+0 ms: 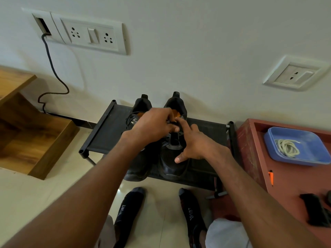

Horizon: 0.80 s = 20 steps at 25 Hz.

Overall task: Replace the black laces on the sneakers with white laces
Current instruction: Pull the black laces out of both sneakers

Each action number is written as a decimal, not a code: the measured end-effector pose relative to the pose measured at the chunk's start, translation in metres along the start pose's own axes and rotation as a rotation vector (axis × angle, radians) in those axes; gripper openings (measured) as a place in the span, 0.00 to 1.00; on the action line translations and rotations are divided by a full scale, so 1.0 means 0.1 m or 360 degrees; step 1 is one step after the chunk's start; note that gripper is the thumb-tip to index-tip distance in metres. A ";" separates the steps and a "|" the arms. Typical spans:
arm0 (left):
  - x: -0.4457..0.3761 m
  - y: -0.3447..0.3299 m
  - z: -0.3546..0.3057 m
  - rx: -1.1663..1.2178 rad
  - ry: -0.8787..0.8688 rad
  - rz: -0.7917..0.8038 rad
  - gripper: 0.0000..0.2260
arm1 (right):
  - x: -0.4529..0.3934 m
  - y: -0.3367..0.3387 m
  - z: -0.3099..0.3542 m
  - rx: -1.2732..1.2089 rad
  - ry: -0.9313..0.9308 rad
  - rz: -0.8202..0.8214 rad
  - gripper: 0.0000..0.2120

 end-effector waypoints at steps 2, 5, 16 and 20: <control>-0.03 -0.07 0.04 -0.0198 0.0078 0.0109 0.16 | 0.00 0.00 0.00 0.0001 0.0003 0.0008 0.69; -0.05 -0.08 0.04 -0.0424 0.0120 0.0128 0.15 | 0.00 0.00 0.00 -0.0001 0.0002 0.0007 0.69; 0.18 0.43 0.04 0.1726 -0.0210 -0.0605 0.08 | -0.01 0.01 -0.01 -0.0001 -0.0006 -0.0016 0.68; -0.03 0.11 0.10 0.0280 0.0126 -0.0194 0.12 | 0.01 0.01 -0.01 0.0004 -0.0030 -0.0011 0.68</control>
Point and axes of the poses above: each hand's wrist, its own x-axis away from the middle knuckle, its own y-axis out of the back of the hand, z = x × y, the point moved 7 cm from there along -x, towards the middle knuckle, and after that the axes turned 13 degrees about z, right-handed, at the moved point
